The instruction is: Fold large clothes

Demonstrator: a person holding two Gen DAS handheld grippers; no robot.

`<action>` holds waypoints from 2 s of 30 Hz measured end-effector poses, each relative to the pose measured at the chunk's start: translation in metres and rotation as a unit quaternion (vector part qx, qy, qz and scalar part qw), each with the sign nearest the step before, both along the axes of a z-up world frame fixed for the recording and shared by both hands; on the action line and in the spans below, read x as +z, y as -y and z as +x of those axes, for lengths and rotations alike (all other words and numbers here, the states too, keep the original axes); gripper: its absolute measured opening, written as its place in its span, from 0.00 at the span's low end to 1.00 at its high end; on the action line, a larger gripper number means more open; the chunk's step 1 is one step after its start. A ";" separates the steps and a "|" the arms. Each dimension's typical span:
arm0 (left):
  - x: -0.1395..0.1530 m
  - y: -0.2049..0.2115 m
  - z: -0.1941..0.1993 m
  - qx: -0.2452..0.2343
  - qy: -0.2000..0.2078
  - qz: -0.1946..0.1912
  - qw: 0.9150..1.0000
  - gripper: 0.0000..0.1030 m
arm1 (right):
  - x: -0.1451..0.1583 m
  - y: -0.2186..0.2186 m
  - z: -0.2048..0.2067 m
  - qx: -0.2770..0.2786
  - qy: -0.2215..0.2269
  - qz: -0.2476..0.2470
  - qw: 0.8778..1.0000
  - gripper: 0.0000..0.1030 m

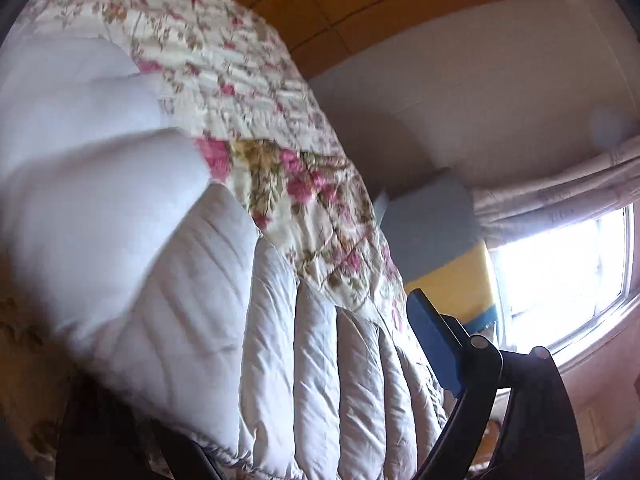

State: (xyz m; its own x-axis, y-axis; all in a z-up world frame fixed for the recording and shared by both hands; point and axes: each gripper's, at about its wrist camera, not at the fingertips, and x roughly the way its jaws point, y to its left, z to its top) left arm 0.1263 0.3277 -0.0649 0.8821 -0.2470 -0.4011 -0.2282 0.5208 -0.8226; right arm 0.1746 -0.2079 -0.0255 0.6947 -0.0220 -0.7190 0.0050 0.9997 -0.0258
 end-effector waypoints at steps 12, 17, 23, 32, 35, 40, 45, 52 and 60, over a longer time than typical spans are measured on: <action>-0.010 -0.021 0.015 0.042 -0.012 0.021 0.999 0.85 | -0.069 0.008 0.110 -0.077 -0.038 -0.044 0.995 0.98; -0.018 -0.016 0.037 0.042 -0.033 0.040 0.998 0.81 | -0.042 0.014 0.084 -0.067 -0.050 -0.028 0.996 0.98; -0.005 -0.023 0.035 0.069 -0.056 0.068 0.994 0.20 | -0.024 0.003 -0.007 -0.028 -0.069 -0.047 0.996 0.98; 0.096 0.070 0.018 -0.017 0.033 0.296 0.955 0.13 | -0.068 0.002 -0.052 -0.034 -0.039 -0.073 0.996 0.98; 0.116 0.124 0.014 -0.075 0.052 0.360 0.928 0.13 | -0.069 0.004 -0.053 -0.033 -0.034 -0.062 0.997 0.98; 0.124 0.218 0.015 -0.171 0.062 0.426 0.887 0.13 | -0.070 0.011 -0.055 -0.033 -0.036 -0.031 0.998 0.98; 0.113 0.317 0.014 -0.268 0.069 0.495 0.824 0.13 | -0.070 0.015 -0.056 -0.033 -0.032 -0.016 0.999 0.98; 0.051 0.424 0.010 -0.369 0.056 0.545 0.750 0.13 | -0.072 0.024 -0.057 -0.030 -0.031 0.025 0.999 0.98; 0.025 0.436 -0.001 -0.415 0.054 0.545 0.726 0.66 | -0.072 0.025 -0.059 -0.029 -0.028 0.033 0.999 0.98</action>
